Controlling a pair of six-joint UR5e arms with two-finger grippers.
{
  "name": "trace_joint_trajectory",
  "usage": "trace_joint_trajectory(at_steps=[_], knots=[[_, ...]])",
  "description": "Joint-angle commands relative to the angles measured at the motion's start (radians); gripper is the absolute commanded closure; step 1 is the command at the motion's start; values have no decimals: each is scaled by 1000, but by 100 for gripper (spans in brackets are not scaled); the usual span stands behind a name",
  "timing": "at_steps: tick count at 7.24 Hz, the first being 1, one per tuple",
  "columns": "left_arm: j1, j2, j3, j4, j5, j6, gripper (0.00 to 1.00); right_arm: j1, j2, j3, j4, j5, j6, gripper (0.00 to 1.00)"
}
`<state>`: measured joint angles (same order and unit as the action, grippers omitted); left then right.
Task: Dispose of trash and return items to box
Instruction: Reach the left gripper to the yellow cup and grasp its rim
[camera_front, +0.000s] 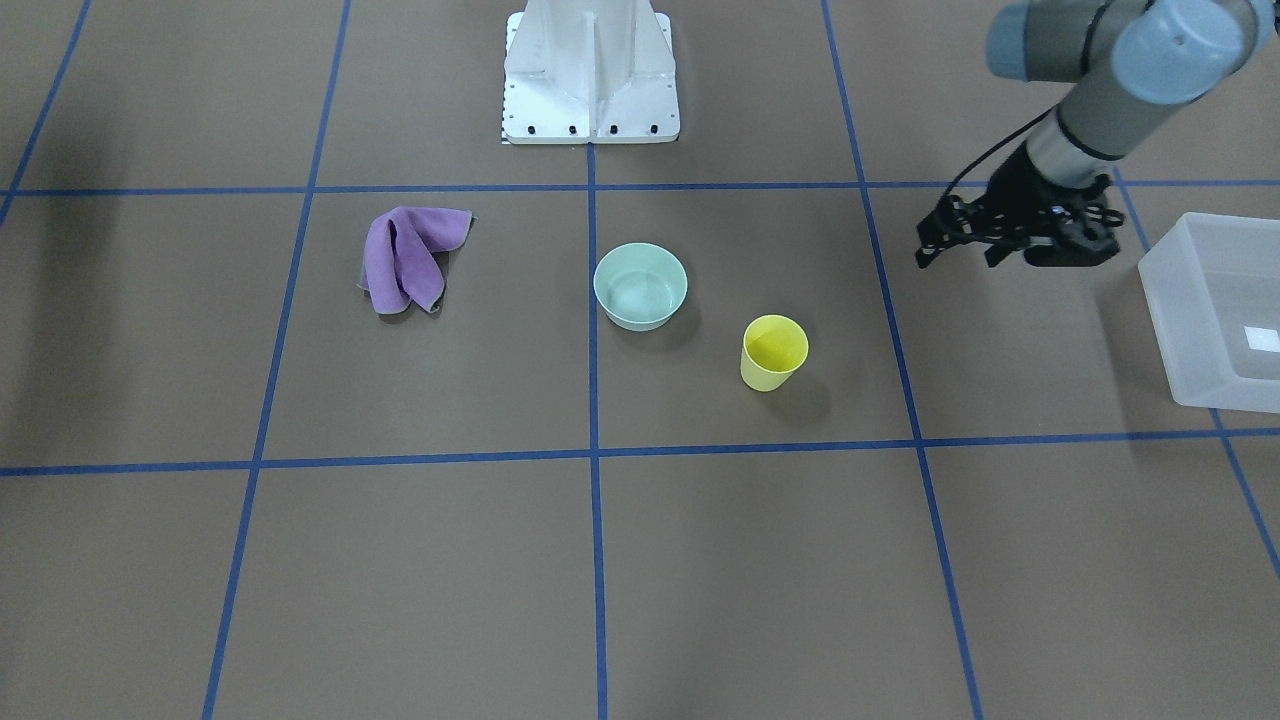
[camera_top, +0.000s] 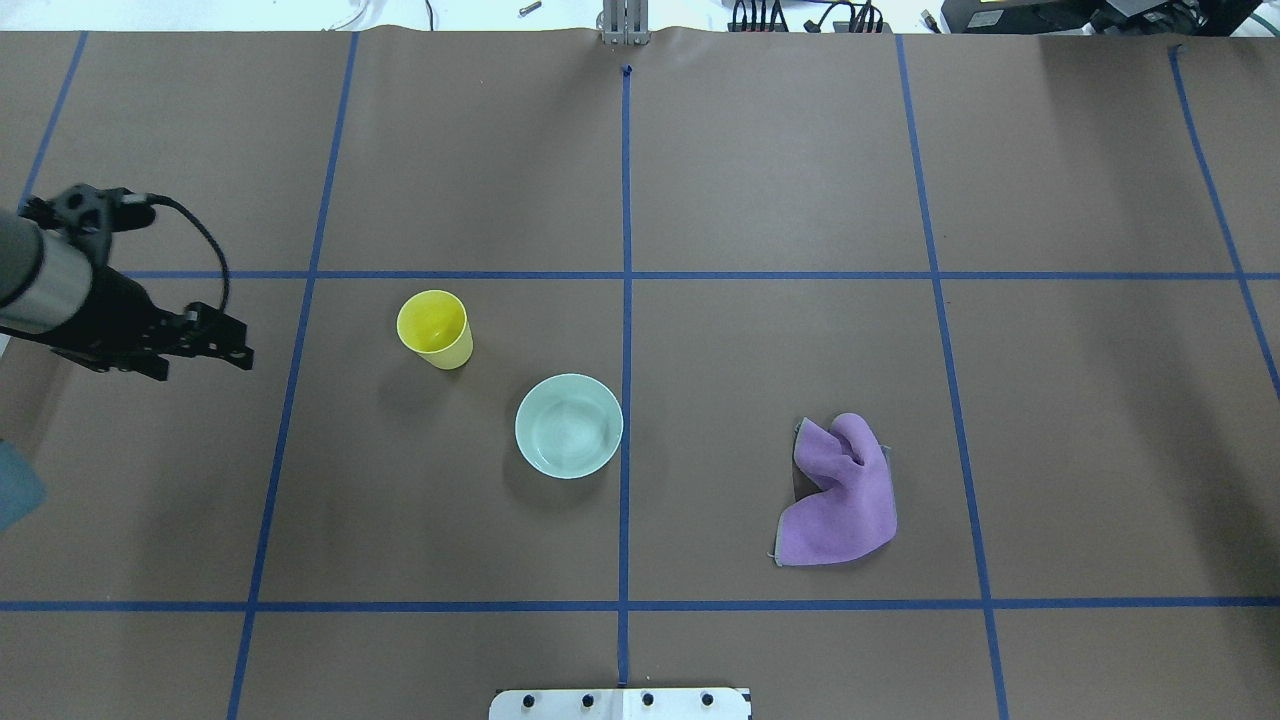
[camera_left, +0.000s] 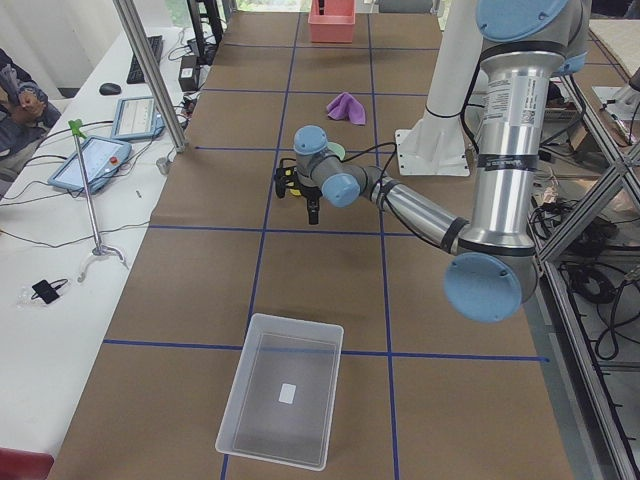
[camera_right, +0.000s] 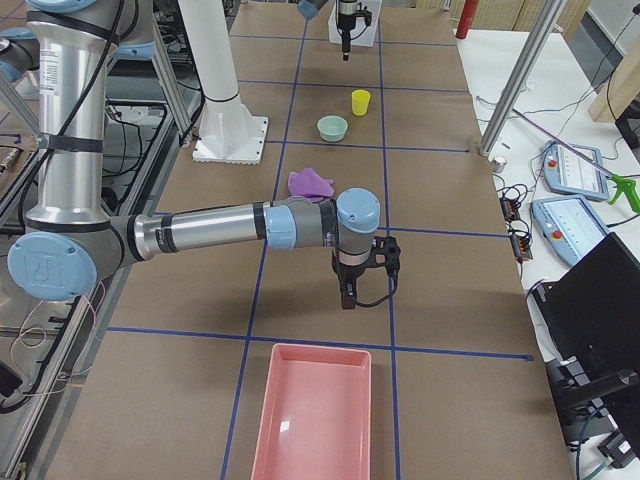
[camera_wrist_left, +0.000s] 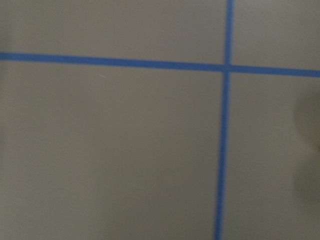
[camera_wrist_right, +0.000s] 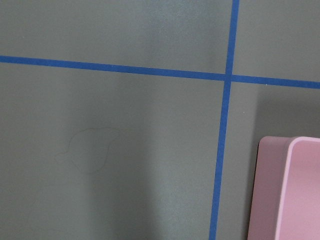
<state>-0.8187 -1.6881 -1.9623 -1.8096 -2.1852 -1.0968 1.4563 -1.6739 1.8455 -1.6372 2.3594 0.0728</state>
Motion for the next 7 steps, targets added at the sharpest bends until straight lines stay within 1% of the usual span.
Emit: trace_joint_trajectory(at_steps=[1, 2, 4, 5, 6, 7], knots=[[99, -193, 14, 209, 47, -64, 2, -1, 5, 0, 0, 0, -1, 0], [104, -249, 76, 213, 38, -66, 2, -4, 6, -2, 0, -3, -2, 0], [99, -281, 134, 208, 36, -60, 2, -4, 8, -2, 0, -3, -2, 0], [78, -318, 167, 204, 39, -64, 2, -4, 11, -2, 0, -3, -2, 0], [64, -323, 202, 199, 45, -61, 2, -4, 11, -2, 0, -3, -1, 0], [64, -352, 267, 164, 48, -66, 2, -4, 11, -2, 0, -2, -1, 0]])
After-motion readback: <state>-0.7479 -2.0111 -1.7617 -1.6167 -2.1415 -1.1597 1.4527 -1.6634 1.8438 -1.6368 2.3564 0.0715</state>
